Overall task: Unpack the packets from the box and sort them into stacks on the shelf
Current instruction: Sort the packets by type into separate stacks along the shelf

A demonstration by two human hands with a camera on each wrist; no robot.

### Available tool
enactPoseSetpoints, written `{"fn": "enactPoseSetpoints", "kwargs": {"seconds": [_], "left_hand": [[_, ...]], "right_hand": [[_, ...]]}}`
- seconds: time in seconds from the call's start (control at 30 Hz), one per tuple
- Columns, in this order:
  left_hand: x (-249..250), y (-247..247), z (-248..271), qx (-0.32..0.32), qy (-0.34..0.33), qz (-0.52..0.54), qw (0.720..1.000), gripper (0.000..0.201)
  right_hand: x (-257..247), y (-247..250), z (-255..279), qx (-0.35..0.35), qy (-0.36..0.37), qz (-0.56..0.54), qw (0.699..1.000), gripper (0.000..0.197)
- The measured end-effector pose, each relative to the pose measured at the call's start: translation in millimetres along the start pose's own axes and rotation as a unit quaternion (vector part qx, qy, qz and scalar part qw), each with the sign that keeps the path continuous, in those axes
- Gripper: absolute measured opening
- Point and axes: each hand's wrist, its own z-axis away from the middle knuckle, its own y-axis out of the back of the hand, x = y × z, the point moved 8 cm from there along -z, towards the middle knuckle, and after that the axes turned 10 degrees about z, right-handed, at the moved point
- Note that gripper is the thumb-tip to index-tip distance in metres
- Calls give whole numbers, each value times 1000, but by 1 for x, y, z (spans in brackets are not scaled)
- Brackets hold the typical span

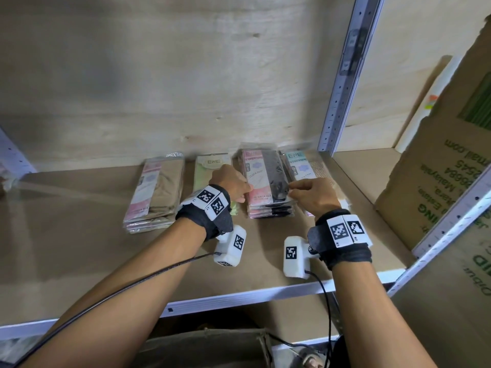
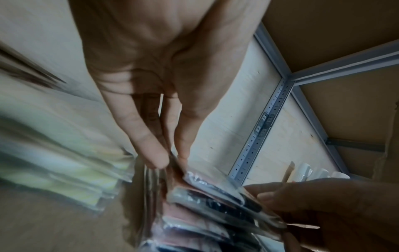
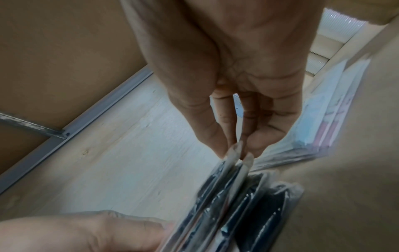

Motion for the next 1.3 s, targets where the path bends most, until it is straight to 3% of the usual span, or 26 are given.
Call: {"fn": "enactPoseSetpoints", "kwargs": {"seconds": [0.47, 0.6, 0.77, 0.83, 0.9, 1.0, 1.1, 1.23, 1.3], "left_hand": [[1, 2, -5, 9, -5, -15, 1000, 33], [14, 24, -1, 34, -55, -54, 996, 26], [19, 87, 11, 80, -96, -38, 991, 14], [15, 127, 15, 127, -103, -53, 985, 5], [10, 169, 20, 181, -107, -72, 975, 17], [-7, 216, 24, 211, -73, -64, 973, 11], [-34, 238, 23, 194, -14, -55, 979, 1], [-75, 233, 20, 131, 72, -14, 989, 29], [-82, 230, 18, 110, 75, -23, 991, 28]], "right_hand": [[-3, 1, 0, -7, 1, -4, 1000, 22], [-15, 8, 5, 30, 30, -18, 999, 25], [-50, 12, 24, 106, 113, -27, 988, 11], [-71, -4, 31, 71, 143, -57, 985, 10], [-94, -33, 39, -4, 168, -74, 983, 9], [-126, -90, 51, -129, 172, -95, 972, 14], [-153, -139, 53, -194, 155, -48, 967, 24], [-173, -181, 51, -214, 149, 70, 963, 35], [-176, -193, 50, -212, 144, 117, 960, 31]]}}
